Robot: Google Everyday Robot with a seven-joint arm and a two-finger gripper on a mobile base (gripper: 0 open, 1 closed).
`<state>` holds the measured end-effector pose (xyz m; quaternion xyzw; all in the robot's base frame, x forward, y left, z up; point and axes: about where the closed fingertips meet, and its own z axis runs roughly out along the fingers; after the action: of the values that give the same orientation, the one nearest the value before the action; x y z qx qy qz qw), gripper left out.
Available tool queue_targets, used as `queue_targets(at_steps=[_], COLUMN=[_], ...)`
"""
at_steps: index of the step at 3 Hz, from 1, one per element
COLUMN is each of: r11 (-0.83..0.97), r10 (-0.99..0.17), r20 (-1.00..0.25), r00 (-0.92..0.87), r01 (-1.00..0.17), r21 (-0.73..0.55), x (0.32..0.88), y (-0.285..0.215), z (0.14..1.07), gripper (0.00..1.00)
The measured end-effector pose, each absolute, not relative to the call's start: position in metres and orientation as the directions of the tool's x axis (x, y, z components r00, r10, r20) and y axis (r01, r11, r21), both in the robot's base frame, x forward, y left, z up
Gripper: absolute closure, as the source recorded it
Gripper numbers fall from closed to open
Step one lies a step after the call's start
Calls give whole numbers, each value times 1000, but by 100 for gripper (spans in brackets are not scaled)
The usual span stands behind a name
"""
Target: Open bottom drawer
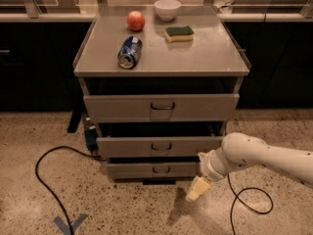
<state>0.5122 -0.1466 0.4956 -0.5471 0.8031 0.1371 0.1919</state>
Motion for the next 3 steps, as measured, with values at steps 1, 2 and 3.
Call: queue_targets(at_steps=[1,2,3], r11=[358,320,291], r10=[-829,-827,-810], r20=[-456,-484,-536], r00=[-324,-285,-237], r01=[-934,-948,-957], r21=[13,11,-15], x=[507,491,491], y=[-141,-117,-79], z=[484,445,406], gripper=[0,0,0])
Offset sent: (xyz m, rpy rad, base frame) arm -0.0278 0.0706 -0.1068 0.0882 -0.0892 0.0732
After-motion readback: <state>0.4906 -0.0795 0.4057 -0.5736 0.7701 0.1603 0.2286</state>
